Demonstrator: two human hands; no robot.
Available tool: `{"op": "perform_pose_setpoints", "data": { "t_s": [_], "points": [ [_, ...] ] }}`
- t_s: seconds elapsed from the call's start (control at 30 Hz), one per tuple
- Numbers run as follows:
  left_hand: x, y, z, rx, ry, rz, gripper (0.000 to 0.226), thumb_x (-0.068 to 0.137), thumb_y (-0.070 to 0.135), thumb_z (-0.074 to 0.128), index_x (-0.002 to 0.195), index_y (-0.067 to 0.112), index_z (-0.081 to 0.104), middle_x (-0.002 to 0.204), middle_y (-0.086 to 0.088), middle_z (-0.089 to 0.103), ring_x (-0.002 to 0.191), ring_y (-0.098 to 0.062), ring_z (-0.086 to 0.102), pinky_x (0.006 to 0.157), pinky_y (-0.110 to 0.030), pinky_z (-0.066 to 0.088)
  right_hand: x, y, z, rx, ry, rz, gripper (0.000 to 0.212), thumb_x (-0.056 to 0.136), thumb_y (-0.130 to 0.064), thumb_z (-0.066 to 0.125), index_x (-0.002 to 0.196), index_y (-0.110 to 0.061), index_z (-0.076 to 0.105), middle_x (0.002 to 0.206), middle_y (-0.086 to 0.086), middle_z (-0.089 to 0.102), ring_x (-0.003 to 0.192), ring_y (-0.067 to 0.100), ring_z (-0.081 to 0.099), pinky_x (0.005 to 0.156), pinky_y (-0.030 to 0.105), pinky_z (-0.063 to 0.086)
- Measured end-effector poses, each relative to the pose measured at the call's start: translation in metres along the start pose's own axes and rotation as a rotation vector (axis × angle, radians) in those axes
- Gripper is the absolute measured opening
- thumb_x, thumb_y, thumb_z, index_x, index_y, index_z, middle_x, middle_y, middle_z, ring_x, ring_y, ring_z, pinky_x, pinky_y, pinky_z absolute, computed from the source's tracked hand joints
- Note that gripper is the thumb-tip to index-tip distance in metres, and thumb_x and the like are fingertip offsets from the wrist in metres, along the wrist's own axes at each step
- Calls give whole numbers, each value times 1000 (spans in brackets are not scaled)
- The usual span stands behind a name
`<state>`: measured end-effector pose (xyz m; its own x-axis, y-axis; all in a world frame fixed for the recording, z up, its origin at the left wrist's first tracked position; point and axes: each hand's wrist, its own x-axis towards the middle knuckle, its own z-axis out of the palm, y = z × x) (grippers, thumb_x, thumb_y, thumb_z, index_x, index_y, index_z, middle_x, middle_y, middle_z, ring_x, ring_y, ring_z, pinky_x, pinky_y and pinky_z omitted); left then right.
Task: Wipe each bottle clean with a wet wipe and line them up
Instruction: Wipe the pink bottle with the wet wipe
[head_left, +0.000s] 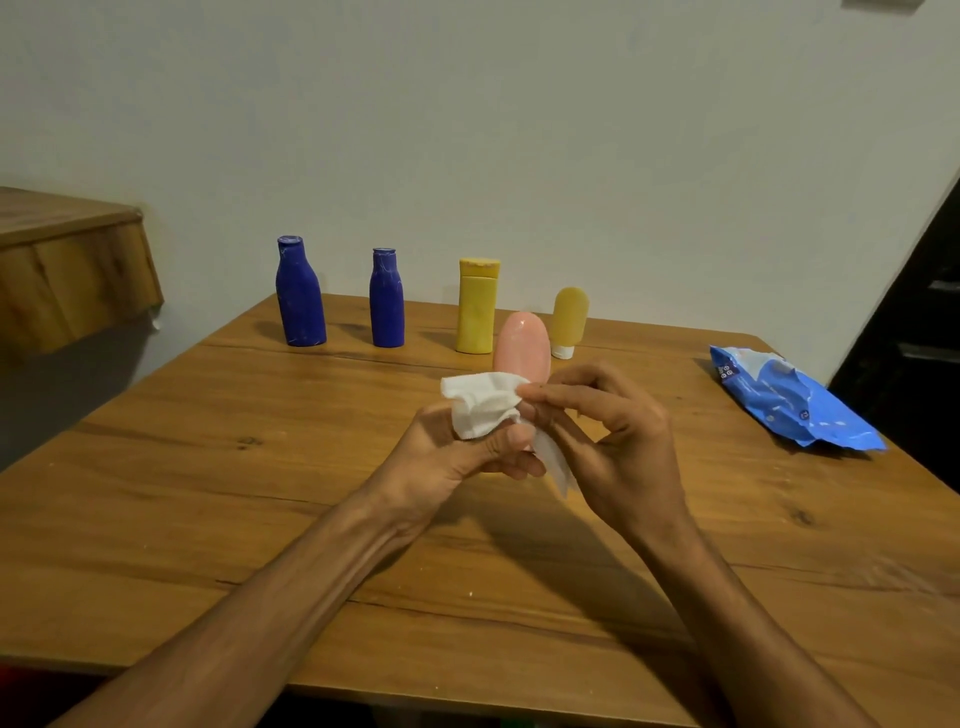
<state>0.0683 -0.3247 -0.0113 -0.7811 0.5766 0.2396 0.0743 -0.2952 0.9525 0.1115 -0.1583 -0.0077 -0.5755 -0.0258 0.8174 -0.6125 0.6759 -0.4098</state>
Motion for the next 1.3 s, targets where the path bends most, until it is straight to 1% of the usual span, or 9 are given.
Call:
{"op": "perform_pose_setpoints", "data": {
  "t_s": [0.1,0.2,0.37,0.53,0.67,0.87,1.03,1.2,1.3],
  "points": [
    [0,0,-1,-56,27,-9,31,70,17,70,101,15,68,89,-6,75,82,-20,71,75,-33,61,0,-2,0,21,-74,4,29,84,-33,62,105,-17,72,101,-4,63,95,8,60,78,16,52],
    [1,-2,-1,-96,31,-26,29,70,16,69,99,13,68,86,-7,74,77,-19,70,73,-34,60,2,-2,-2,44,-80,14,27,84,-32,63,104,-17,73,100,-5,64,95,7,61,77,15,51],
    [3,-1,-5,-138,-34,-77,27,76,14,67,102,6,67,87,-11,72,79,-23,69,76,-35,58,2,-2,-2,60,21,77,25,81,-23,73,104,-12,73,98,-2,68,93,4,61,73,8,46],
    [3,2,-4,-230,-48,-112,39,74,17,67,111,5,64,88,-16,71,73,-25,70,75,-35,59,1,-3,4,58,116,103,26,83,-20,70,107,-12,71,100,1,68,92,2,61,71,8,46],
    [3,1,-4,-269,-73,-113,40,77,16,64,115,4,62,86,-16,71,72,-24,70,73,-34,59,0,-3,4,44,119,112,29,85,-25,65,108,-9,72,102,4,68,94,5,62,74,10,47],
    [2,2,-7,-153,-163,-125,42,81,16,64,121,5,59,94,-17,71,75,-24,69,76,-35,57,1,-3,-2,21,192,133,25,86,-21,64,109,-12,69,99,1,66,92,2,60,71,9,46],
    [3,-1,-8,-180,-124,-118,34,83,16,65,115,2,62,94,-18,69,76,-25,68,75,-36,57,-1,-1,0,4,68,32,24,87,-21,65,110,-14,69,104,4,65,97,9,60,77,15,51],
    [2,-1,-9,-39,-132,-129,39,82,16,66,120,7,60,95,-17,70,77,-26,67,77,-38,55,1,0,-5,-28,169,73,28,87,-24,65,111,-10,70,102,5,66,94,11,60,74,10,44],
    [3,-3,-8,-50,-109,-102,39,83,19,70,118,4,61,97,-17,69,80,-28,65,79,-41,53,-3,0,-1,-68,101,12,25,86,-11,69,111,-9,71,104,9,66,96,15,61,75,14,48]
  ]
}}
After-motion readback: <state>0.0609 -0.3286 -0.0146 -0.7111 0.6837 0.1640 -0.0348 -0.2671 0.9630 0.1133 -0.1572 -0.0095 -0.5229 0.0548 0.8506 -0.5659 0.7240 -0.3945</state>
